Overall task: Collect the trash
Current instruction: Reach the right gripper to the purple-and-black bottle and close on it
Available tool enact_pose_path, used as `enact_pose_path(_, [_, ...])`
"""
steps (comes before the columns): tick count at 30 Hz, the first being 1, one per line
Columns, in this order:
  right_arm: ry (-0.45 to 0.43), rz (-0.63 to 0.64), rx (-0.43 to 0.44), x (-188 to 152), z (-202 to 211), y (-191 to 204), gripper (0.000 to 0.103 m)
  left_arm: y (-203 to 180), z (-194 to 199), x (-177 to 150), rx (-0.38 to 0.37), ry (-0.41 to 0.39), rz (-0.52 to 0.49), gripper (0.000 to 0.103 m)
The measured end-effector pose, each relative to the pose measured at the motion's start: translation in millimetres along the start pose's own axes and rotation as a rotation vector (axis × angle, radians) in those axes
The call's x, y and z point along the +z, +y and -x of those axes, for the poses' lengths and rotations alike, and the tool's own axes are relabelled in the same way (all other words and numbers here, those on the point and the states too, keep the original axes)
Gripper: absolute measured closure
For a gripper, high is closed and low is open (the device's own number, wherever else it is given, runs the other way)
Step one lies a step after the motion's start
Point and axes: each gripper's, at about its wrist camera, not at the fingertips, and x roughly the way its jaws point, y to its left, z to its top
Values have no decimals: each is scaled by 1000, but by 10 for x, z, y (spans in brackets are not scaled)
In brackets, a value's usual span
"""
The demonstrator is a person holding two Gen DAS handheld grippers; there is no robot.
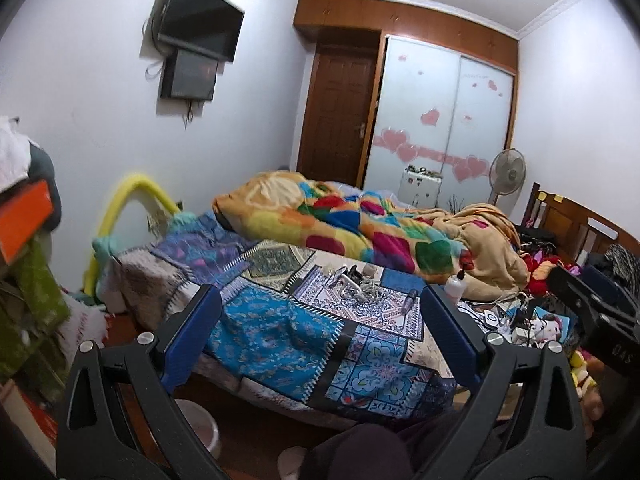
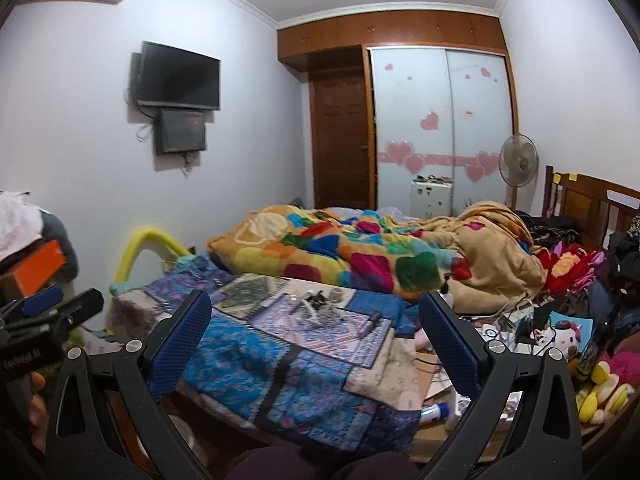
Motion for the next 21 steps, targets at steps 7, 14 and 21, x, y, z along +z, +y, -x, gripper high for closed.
enact_pose_path(7, [103, -10, -49, -110, -663, -365, 0, -114, -946, 1, 35, 85, 13, 3])
enact_pose_path(14, [224, -33, -77, -225, -1376, -725, 0, -281, -1964, -80, 20, 190, 13, 3])
enact_pose_path(21, [355, -102, -43, -401, -2181, -1026, 0, -447, -2836, -213, 17, 273, -25, 3])
